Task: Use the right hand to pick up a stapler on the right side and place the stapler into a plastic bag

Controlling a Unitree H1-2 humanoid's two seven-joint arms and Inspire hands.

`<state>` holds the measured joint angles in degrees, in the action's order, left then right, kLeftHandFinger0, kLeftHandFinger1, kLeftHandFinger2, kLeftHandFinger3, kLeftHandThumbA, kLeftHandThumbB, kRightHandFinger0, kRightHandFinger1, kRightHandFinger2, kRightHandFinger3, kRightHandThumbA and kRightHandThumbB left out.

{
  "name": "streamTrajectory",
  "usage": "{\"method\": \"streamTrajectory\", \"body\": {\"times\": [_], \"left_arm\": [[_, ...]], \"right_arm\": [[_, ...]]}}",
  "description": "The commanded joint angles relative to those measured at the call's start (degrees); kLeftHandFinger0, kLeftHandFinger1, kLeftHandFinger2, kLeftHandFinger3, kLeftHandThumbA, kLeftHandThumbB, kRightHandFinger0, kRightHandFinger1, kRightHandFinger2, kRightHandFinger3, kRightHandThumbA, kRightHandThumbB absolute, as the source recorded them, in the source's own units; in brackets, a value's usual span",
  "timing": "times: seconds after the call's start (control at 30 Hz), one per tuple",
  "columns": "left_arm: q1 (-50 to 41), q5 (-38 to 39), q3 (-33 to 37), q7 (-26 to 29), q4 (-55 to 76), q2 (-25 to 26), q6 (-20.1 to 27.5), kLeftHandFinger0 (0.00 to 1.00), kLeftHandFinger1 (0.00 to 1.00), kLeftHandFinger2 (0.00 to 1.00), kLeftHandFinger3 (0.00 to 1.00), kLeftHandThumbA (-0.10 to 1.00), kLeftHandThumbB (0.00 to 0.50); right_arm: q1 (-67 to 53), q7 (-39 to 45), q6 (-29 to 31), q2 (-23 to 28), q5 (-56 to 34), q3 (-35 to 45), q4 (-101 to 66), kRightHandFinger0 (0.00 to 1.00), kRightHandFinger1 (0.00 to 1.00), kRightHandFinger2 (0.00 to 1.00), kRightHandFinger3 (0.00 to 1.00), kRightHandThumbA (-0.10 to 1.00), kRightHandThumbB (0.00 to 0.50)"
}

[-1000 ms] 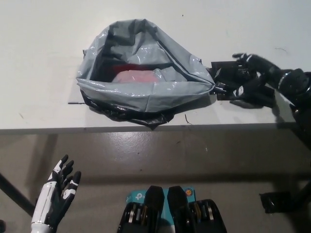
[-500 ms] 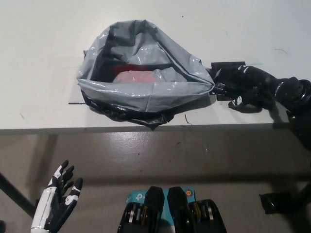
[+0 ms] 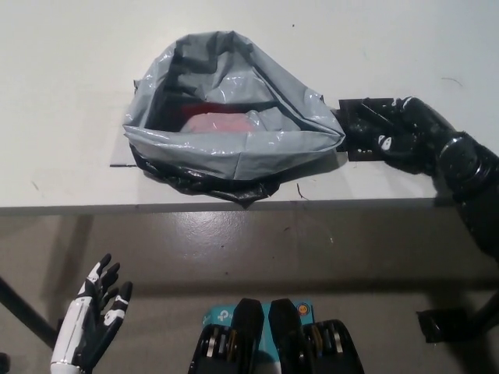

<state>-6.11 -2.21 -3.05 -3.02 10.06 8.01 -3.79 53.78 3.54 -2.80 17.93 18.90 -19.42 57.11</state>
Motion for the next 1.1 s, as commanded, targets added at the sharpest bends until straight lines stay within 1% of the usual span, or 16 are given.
{"method": "streamTrajectory", "body": {"times": [0.0,0.13,0.2,0.23,0.3,0.33,0.37,0.4,0.43,0.47,0.53,0.63,0.77,0.83,0.93,1.07], "left_arm": [[0.8,-0.3,0.2,-0.5,1.3,1.0,0.6,1.00,1.00,1.00,1.00,0.64,0.000],[1.3,-0.1,0.2,-0.9,1.1,1.3,0.6,1.00,1.00,1.00,1.00,0.62,0.000],[1.6,0.0,0.2,-0.9,1.0,1.3,0.7,1.00,1.00,1.00,1.00,0.59,0.000],[1.7,-0.1,0.1,-0.9,1.0,1.3,0.4,1.00,1.00,1.00,1.00,0.58,0.000],[1.6,0.0,0.1,-0.9,1.1,1.2,0.8,1.00,1.00,1.00,1.00,0.56,0.000],[1.5,0.1,0.1,-1.0,1.1,1.2,0.9,1.00,1.00,1.00,1.00,0.55,0.000],[1.5,0.3,0.1,-1.1,1.2,1.2,0.8,1.00,1.00,1.00,1.00,0.55,0.000],[1.4,0.4,0.1,-1.2,1.3,1.2,0.6,1.00,1.00,1.00,1.00,0.55,0.000],[1.4,0.4,0.1,-1.3,1.2,1.2,0.6,1.00,1.00,1.00,1.00,0.54,0.000],[1.5,0.3,0.1,-1.3,1.0,1.3,0.8,1.00,1.00,1.00,1.00,0.53,0.000],[1.6,-0.1,0.2,-1.2,1.0,1.3,0.8,1.00,1.00,1.00,1.00,0.50,0.000],[1.7,-0.8,0.2,-1.0,1.2,1.3,0.3,1.00,1.00,1.00,1.00,0.46,0.000],[1.9,-1.3,0.2,-0.8,0.9,1.5,1.0,1.00,1.00,1.00,1.00,0.40,0.000],[1.9,-1.3,0.3,-0.8,0.9,1.5,0.5,1.00,1.00,1.00,1.00,0.40,0.000],[1.9,-1.5,0.5,-1.1,0.9,1.7,-0.1,1.00,1.00,1.00,1.00,0.44,0.000],[1.9,-1.8,0.5,-0.9,0.5,1.7,0.6,1.00,1.00,1.00,1.00,0.43,0.000]], "right_arm": [[0.9,-5.3,3.6,-0.2,1.1,1.4,0.5,0.17,0.46,0.67,0.71,0.23,0.146],[1.3,-4.4,4.8,-0.5,-1.7,3.9,1.9,0.16,0.45,0.66,0.69,0.21,0.151],[2.0,1.0,0.8,-1.8,-12.2,13.0,2.7,0.18,0.53,0.71,0.56,0.14,0.165],[2.7,3.0,-2.9,-2.8,-18.8,19.8,3.9,0.15,0.48,0.69,0.54,0.12,0.177],[3.5,6.6,-7.2,-3.9,-29.0,30.1,5.8,0.03,0.34,0.63,0.63,0.04,0.177],[3.8,8.2,-8.3,-4.0,-31.9,33.5,7.0,0.00,0.28,0.60,0.77,0.01,0.155],[4.2,9.2,-9.3,-4.0,-34.0,36.4,8.5,0.00,0.28,0.59,0.83,0.02,0.157],[4.5,9.8,-10.4,-4.1,-36.0,39.2,9.9,0.00,0.25,0.57,0.78,0.05,0.164],[4.5,10.7,-10.6,-4.0,-37.2,41.2,11.0,0.00,0.25,0.57,0.85,0.09,0.119],[4.6,12.0,-10.3,-3.9,-37.8,42.6,12.0,0.00,0.24,0.56,0.87,0.10,0.097],[5.0,12.1,-11.9,-4.0,-39.4,45.9,13.2,0.00,0.22,0.54,0.80,0.14,0.109],[5.4,12.8,-12.8,-4.2,-39.6,48.3,13.8,0.00,0.18,0.54,0.76,0.18,0.102],[6.5,14.1,-13.5,-4.7,-39.9,51.1,14.1,0.00,0.18,0.55,0.82,0.16,0.118],[6.8,14.3,-13.7,-5.0,-39.5,51.8,13.4,0.00,0.20,0.56,0.81,0.15,0.130],[7.6,14.9,-15.2,-5.4,-39.4,52.3,12.4,0.00,0.18,0.54,0.79,0.16,0.101],[8.8,14.7,-17.6,-7.2,-38.1,50.8,7.0,0.00,0.18,0.54,0.78,0.16,0.134]]}}
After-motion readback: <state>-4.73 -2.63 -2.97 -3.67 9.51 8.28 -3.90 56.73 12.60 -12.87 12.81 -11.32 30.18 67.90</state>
